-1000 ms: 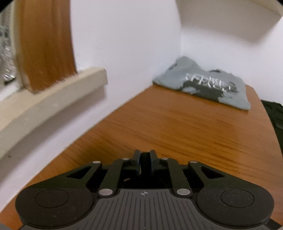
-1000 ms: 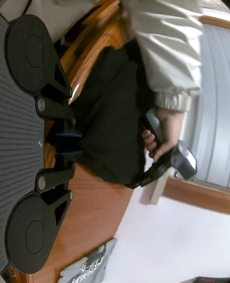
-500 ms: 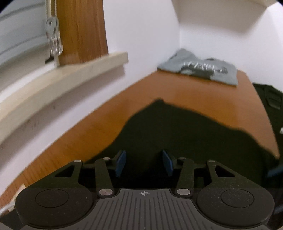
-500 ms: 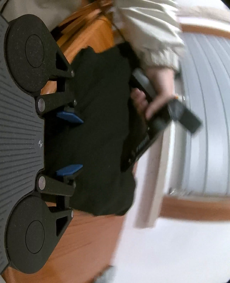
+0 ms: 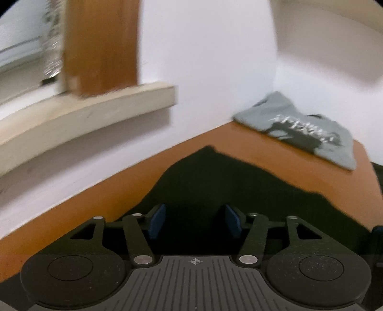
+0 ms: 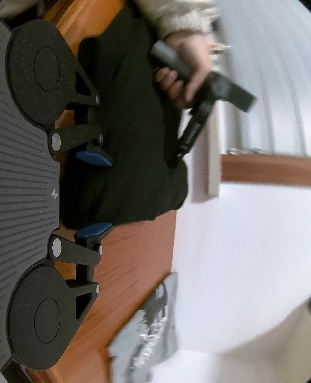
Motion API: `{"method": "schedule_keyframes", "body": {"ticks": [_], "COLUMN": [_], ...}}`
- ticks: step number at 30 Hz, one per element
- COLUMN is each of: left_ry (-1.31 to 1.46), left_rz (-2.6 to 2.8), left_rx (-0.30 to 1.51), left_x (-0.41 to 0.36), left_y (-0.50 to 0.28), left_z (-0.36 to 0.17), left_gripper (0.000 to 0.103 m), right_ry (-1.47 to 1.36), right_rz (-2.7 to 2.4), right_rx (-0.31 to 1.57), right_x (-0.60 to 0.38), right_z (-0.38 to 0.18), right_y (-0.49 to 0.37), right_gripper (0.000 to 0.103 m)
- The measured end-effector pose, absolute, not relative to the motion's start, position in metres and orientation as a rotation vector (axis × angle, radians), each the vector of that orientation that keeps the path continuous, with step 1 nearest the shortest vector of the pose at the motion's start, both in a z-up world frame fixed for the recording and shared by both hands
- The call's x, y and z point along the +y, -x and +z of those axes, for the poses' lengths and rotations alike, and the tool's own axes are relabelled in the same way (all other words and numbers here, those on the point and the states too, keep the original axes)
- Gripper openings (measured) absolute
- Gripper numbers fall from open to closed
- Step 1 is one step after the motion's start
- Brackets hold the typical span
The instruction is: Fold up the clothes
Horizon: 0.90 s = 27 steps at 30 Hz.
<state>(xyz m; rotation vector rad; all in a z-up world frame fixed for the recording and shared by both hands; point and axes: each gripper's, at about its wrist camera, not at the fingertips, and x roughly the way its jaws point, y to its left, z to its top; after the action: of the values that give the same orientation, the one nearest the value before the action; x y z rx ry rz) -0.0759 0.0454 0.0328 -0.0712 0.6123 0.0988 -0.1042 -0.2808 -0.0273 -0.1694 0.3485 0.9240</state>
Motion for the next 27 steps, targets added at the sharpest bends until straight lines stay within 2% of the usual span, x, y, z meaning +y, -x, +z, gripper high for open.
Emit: {"method": "schedule_keyframes", "body": {"ticks": [5, 11, 15, 22, 27], "left_ry": [0.071, 0.143, 0.115, 0.022, 0.035], "left_rz": [-0.011, -0.085, -0.050, 0.064, 0.088], "left_rx": [0.563, 0.605, 0.664, 0.690, 0.663], "left_x": [0.044, 0.051, 0.050, 0.040, 0.042], "left_y": [0.057, 0.002, -0.025, -0.040, -0.024], "left_z": [0.039, 0.032, 0.018, 0.009, 0.017], "left_gripper": [0.066, 0.063, 0.062, 0.065, 0.066], "right_ry": [-0.036, 0.061, 0.118, 0.118, 0.108], "right_rz": [0.982, 0.992, 0.989, 0.979, 0.971], "right_rx": [0.313, 0.410, 0.386, 0.354, 0.344], "right_x": [-0.299, -0.265, -0.273, -0.282, -0.282], "right_z": [-0.018, -0.030, -0.032, -0.035, -0.035], "right_y": [0.099, 0.082, 0.092, 0.105, 0.107], "right_gripper": [0.051, 0.048, 0.048, 0.048, 0.048]}}
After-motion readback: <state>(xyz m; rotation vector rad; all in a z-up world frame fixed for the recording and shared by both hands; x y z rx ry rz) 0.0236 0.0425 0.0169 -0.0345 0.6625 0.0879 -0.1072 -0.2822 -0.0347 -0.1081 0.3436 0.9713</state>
